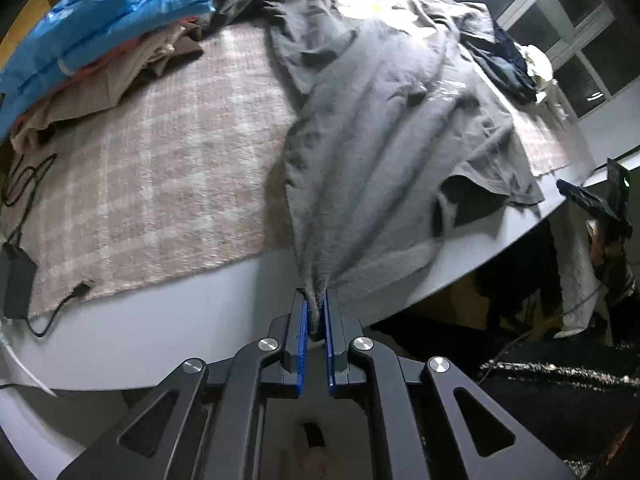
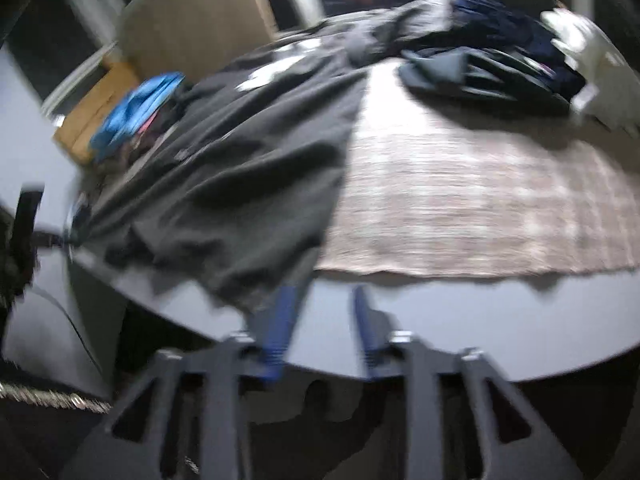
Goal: Fold clothes
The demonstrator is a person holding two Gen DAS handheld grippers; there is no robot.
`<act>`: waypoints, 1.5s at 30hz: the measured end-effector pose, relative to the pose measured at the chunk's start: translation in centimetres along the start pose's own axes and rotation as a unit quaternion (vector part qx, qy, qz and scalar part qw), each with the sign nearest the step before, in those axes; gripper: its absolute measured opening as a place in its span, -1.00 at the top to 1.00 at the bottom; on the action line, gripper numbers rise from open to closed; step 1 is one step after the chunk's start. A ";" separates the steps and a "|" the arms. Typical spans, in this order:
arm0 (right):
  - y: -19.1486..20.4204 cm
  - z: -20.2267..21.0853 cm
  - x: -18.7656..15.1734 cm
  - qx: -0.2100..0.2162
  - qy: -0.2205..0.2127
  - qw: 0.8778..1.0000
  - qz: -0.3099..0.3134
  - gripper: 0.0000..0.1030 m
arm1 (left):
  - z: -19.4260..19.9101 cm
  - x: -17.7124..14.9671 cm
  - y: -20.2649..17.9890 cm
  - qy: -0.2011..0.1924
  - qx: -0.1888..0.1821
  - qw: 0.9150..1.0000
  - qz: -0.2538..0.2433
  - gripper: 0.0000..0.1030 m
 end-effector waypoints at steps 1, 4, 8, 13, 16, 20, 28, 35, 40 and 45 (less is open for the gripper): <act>0.9 -0.5 0.0 0.002 0.003 1.000 0.018 0.12 | 0.0 0.1 0.1 0.001 0.000 1.000 -0.001 0.87; 2.1 -2.4 -0.4 -0.006 0.026 0.999 0.047 0.08 | -0.2 0.1 0.0 0.004 0.001 1.000 -0.007 0.87; 2.2 -4.7 -0.7 -0.031 0.047 0.997 0.055 0.09 | -0.5 0.0 -0.4 0.007 0.007 1.000 -0.021 0.87; 2.1 -3.2 1.5 -0.018 0.032 0.999 0.037 0.95 | 0.8 0.4 -0.7 -0.006 0.014 0.999 -0.034 0.87; 0.7 3.1 3.7 -0.013 -0.025 1.000 0.002 0.95 | 3.5 1.2 -1.7 -0.034 0.018 0.998 -0.047 0.87; -3.5 11.3 4.6 -0.020 -0.106 0.991 -0.077 0.95 | 4.7 1.5 -4.8 -0.054 -0.004 0.995 -0.080 0.87; -3.8 6.8 2.4 -0.028 -0.045 0.994 -0.097 0.95 | -0.1 -0.1 -5.0 0.004 -0.021 0.998 -0.065 0.88; -3.6 10.6 3.4 -0.040 -0.071 0.992 -0.091 0.95 | 4.7 -0.5 -6.1 -0.034 0.002 0.996 -0.086 0.92; -5.1 6.4 1.0 -0.061 -0.019 0.992 -0.112 0.95 | 0.3 -1.5 -5.1 0.011 -0.010 0.997 -0.075 0.92; -5.5 3.7 -0.9 -0.080 0.054 0.989 -0.111 0.92 | -0.6 -1.7 -3.8 0.017 -0.003 0.997 -0.078 0.92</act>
Point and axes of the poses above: each gripper's, at about its wrist camera, not at the fingertips, and z roughly against the way its jaws point, y to its left, x to its top, the point moved 9 cm from there along -z, roughly the way its jaws point, and after that the axes turned 1 degree about -x, right-handed, at the moved point
